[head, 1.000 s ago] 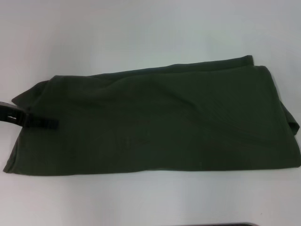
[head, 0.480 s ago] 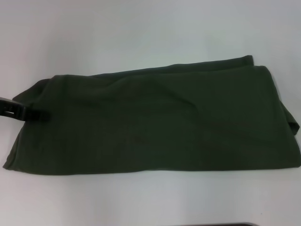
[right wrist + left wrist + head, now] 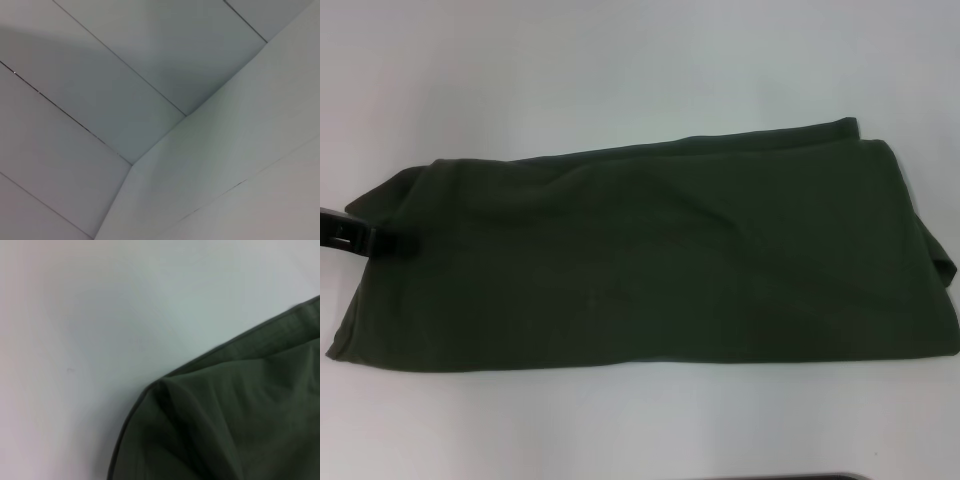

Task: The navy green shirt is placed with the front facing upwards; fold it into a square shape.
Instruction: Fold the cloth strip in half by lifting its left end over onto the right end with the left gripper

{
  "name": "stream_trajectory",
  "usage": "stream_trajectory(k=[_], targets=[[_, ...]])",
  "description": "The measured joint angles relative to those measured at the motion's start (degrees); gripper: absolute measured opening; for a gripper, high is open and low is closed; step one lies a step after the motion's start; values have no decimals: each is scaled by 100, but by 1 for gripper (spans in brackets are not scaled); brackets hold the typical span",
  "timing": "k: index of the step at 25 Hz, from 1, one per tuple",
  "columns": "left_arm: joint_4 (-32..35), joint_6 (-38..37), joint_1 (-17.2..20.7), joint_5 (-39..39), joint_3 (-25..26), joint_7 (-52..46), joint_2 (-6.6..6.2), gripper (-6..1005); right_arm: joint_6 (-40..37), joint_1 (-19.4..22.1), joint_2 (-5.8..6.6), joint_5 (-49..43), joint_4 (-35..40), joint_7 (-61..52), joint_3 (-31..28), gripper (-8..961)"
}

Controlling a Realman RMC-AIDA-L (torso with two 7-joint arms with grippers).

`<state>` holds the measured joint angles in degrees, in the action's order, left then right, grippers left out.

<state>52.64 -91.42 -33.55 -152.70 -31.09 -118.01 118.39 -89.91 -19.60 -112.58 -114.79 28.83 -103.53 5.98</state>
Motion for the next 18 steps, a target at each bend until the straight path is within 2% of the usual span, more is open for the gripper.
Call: stream_trajectory(k=[7, 18], targets=[[45, 27, 57, 10, 266, 2, -14, 45, 0, -2, -18, -4, 0, 49, 37, 932], [123, -282, 124, -21, 538, 197, -187, 46, 0, -62, -71, -25, 0, 95, 59, 932]])
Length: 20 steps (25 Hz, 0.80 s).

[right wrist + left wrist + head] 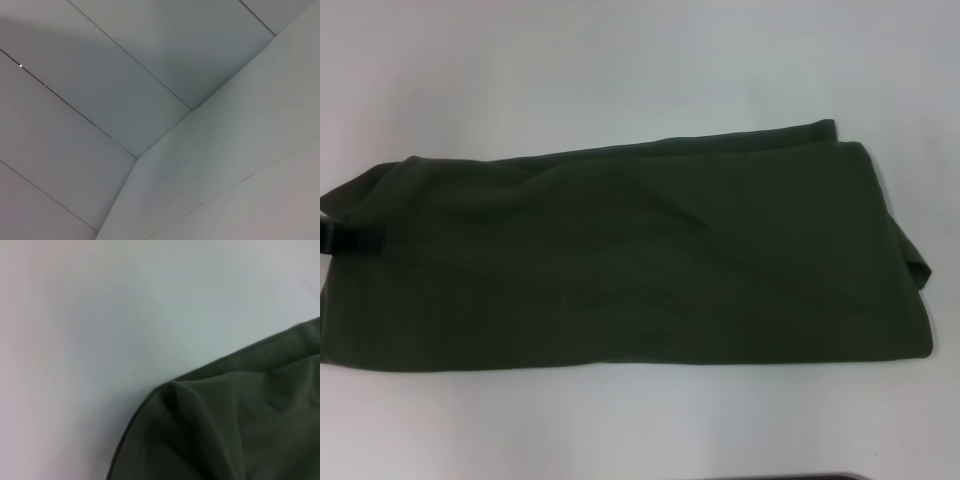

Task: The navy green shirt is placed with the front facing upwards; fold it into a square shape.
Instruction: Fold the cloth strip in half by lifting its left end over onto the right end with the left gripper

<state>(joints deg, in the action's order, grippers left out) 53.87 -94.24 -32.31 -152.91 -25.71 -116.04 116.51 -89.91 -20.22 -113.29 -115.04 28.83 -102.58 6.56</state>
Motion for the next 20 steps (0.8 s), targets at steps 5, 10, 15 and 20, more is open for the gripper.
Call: stream_trajectory(k=[5, 10, 15, 20], targets=[[165, -218, 68, -11, 17, 1, -74, 46, 1, -9, -17, -10, 0, 45, 4, 931], [281, -373, 83, -144, 218, -7, -155, 45, 9, -8, -17, -10, 0, 58, 5, 931], [367, -448, 45, -355, 305, -4, -231, 45, 1, -15, -17, -10, 0, 69, 19, 931], [495, -489, 29, -458, 310, -17, -287, 46, -29, -17, -17, -10, 0, 64, 65, 930]])
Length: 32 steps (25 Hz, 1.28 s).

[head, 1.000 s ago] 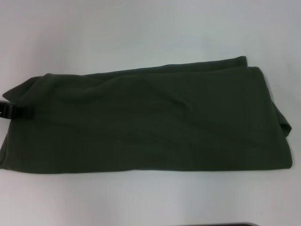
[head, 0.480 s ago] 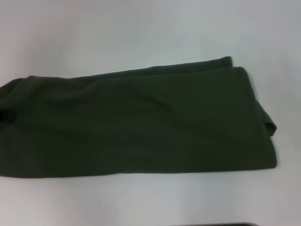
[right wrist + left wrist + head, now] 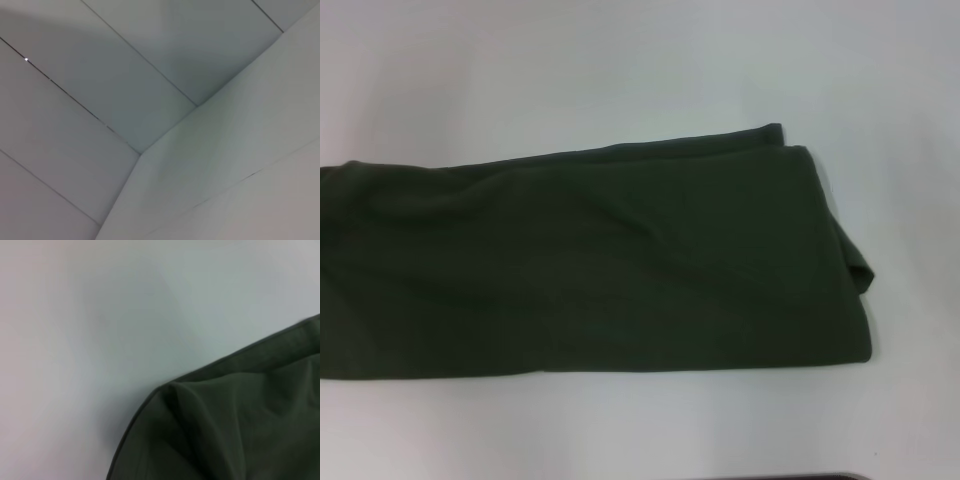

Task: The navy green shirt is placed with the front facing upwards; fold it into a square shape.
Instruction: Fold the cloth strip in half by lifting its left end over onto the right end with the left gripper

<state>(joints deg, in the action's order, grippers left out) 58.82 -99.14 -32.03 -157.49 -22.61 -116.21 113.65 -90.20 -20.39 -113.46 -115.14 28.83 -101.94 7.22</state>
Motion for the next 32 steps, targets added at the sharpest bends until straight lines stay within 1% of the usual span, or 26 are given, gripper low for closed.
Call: stream_trajectory(k=[7, 13, 22, 28, 32], targets=[[30, 49, -3, -48, 3, 17, -13, 45, 6, -1, -25, 0, 0, -14, 92, 930], [33, 65, 33, -4, 3, 19, 19, 45, 27, -8, -61, 0, 0, -1, 144, 930], [33, 85, 47, -12, 268, 121, -10, 45, 39, -31, -116, 0, 0, 48, 219, 930], [33, 67, 70, -15, 291, 189, -16, 45, 39, -36, -136, 16, 0, 50, 219, 930], [33, -93, 60, 53, 293, 183, -3, 46, 40, -66, -143, 25, 0, 52, 220, 930]])
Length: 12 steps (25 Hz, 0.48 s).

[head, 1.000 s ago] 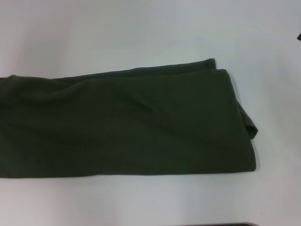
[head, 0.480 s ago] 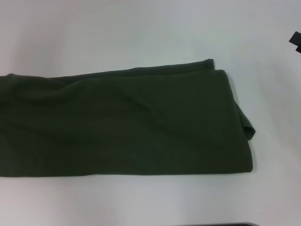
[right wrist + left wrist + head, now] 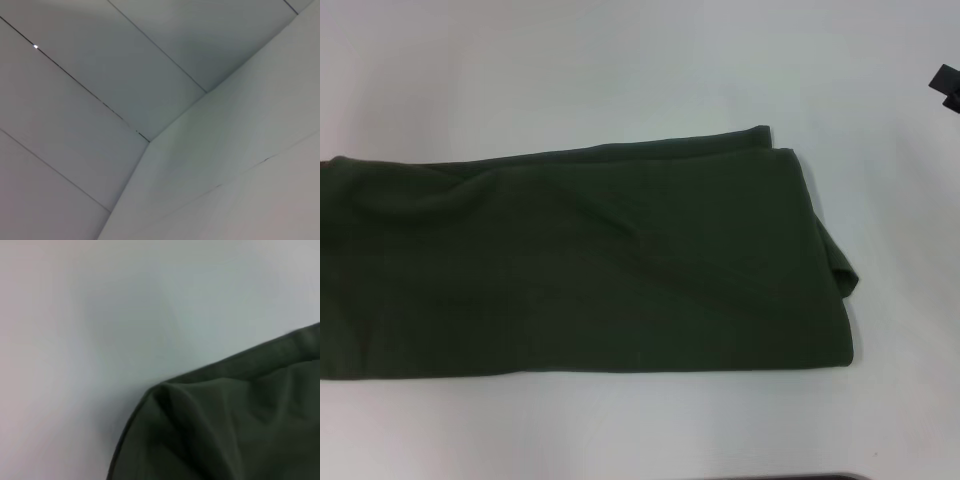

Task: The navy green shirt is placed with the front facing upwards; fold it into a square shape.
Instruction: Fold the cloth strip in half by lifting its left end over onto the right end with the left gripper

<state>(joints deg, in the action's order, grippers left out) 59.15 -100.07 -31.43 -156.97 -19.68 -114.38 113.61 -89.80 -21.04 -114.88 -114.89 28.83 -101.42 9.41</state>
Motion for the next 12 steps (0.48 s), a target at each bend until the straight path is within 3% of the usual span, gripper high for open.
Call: stream_trajectory(k=[12], targets=[[-7, -413, -61, 554, -14, -92, 74, 46, 114, -75, -13, -23, 0, 16, 96, 929]])
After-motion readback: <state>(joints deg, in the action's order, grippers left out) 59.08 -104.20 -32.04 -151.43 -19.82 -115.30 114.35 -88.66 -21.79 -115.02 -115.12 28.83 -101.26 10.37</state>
